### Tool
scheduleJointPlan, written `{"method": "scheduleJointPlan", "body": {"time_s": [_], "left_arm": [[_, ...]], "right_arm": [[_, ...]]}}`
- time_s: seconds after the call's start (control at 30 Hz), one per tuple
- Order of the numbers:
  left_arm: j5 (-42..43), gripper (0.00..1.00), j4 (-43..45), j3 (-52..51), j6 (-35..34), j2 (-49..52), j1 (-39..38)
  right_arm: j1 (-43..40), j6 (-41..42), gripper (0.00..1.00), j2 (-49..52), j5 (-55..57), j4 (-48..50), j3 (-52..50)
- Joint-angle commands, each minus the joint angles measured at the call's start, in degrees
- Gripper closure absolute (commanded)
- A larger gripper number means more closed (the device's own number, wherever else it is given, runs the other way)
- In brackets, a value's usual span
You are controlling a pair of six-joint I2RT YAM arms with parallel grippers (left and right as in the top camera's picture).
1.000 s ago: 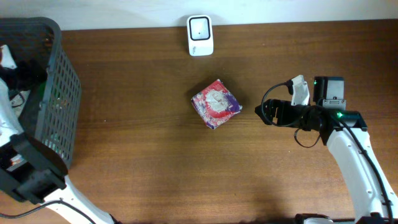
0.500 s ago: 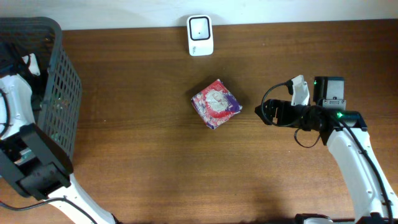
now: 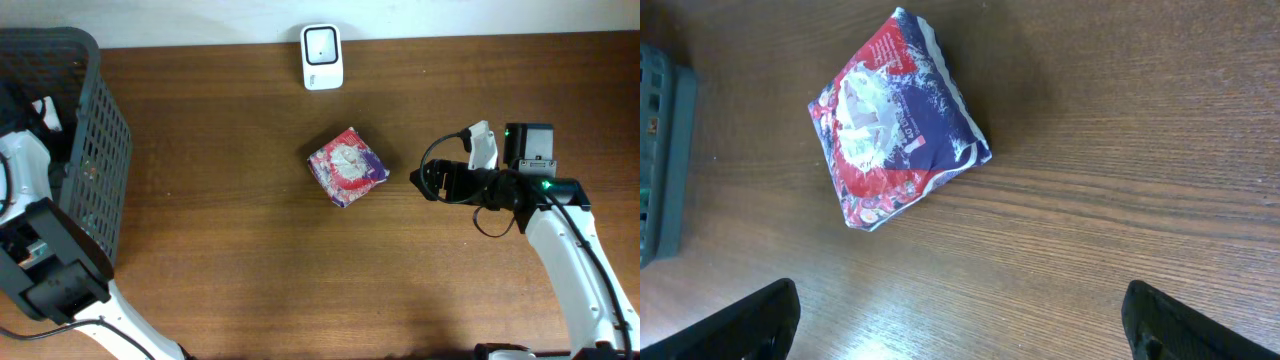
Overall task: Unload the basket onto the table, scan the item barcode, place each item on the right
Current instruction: 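Reach the left gripper into the grey basket and grasp the green-lidded jar, then carry the green-lidded jar out and place it beside the red package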
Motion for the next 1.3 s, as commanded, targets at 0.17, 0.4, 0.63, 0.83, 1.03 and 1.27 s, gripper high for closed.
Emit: {"method": "scheduleJointPlan", "body": {"time_s": [0.17,0.4,0.63,0.83,1.03,1.27], "left_arm": [[-0.2,0.42,2.0,-1.3,0.5,0.4,0.2],[-0.2,0.63,-1.2,5.4,0.4,-12.3,0.2],[13.6,0.57,1.3,5.5,-0.7,-40.6,0.0],[39.9,0.56,6.4,5.5,-4.6,-43.5,-14.1],[14.6,0.58,-0.9,5.5,-4.3,-31.6,-37.6],[-0.6,0.53,-4.0,5.5,-4.4,-10.1,-47.6]], "right_arm": [[0.4,-0.7,0.02,0.4,0.5,0.0,0.5],[0.4,-0.7,0.02,0.4,0.5,0.0,0.5],[0.4,-0.7,0.01,0.4,0.5,0.0,0.5],[0.4,-0.7,0.02,0.4,0.5,0.0,0.5],[0.4,-0.7,0.02,0.4,0.5,0.0,0.5],[0.4,-0.7,0.02,0.4,0.5,0.0,0.5]]}}
